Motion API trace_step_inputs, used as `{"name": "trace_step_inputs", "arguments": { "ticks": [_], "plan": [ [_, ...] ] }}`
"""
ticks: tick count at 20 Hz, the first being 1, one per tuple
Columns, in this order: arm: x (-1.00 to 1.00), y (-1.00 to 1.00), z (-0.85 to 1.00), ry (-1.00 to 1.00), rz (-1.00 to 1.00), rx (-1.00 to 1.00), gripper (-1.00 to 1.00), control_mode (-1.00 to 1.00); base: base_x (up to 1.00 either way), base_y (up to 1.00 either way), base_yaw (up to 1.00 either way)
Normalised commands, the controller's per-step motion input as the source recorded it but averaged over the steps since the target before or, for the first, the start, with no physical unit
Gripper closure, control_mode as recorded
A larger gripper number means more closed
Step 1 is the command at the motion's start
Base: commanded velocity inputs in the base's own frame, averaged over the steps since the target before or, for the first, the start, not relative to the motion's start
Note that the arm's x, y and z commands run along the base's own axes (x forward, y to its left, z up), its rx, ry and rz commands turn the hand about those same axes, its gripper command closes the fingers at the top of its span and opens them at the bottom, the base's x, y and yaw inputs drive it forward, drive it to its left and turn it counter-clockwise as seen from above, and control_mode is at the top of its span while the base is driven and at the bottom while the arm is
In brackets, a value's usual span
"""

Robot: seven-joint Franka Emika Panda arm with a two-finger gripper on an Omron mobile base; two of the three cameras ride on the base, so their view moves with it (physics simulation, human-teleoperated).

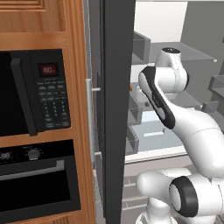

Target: Take out the milk from the fridge and place it on the tray on the counter. Then take the sugar cube near the tray and place it in the tray.

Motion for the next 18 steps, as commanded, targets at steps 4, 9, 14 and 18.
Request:
{"name": "trace_step_inputs", "arguments": {
  "ticks": [4,9,14,18],
  "plan": [
    [-0.29,0.00,0.00,-0.10,0.00,0.00,-1.00,-1.00,0.00,0.00,0.00],
    [-0.80,-0.09,0.03,-0.33,-0.02,-0.04,-1.00,-1.00,0.00,0.00,0.00],
    [-0.43,-0.60,0.13,-0.21,-0.09,-0.01,-1.00,-1.00,0.00,0.00,0.00],
    [-0.07,-0.64,0.06,-0.08,-0.20,0.00,-1.00,-1.00,0.00,0.00,0.00]
  ]
}}
